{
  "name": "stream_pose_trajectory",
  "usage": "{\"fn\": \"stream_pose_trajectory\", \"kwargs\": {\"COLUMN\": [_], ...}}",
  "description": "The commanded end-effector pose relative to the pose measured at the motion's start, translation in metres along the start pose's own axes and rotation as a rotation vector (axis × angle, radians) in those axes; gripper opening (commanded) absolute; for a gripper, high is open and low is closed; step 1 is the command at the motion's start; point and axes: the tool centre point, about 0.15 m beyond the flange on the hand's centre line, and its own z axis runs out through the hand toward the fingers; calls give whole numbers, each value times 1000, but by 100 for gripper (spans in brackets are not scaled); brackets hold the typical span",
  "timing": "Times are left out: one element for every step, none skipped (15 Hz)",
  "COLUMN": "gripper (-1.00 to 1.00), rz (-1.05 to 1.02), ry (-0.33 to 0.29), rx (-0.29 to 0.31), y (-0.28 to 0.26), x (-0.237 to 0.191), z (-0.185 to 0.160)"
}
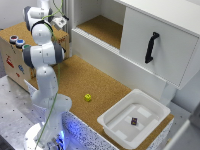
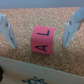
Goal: Rotate the pink block 90 degrees to the right
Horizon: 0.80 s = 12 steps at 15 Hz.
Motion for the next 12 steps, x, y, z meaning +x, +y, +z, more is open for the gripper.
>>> {"fn": "stream_pose_trajectory", "kwargs": {"gripper": [-100,-100,-100,-100,-100,-100,-100,-100,-100,-100,-100,-100], "rz": [34,36,37,36,40,59,72,94,109,133,142,143], "ry": [-96,-101,-106,-109,-115,-111,-114,-111,-112,-114,-125,-134], "rx": [71,74,75,78,85,102,110,115,120,119,107,104], "y": [30,30,30,30,30,31,31,31,29,28,26,23], "x": [15,15,14,14,13,11,9,7,5,4,2,2], "z": [7,8,9,9,9,8,7,3,-1,-6,-9,-12]}}
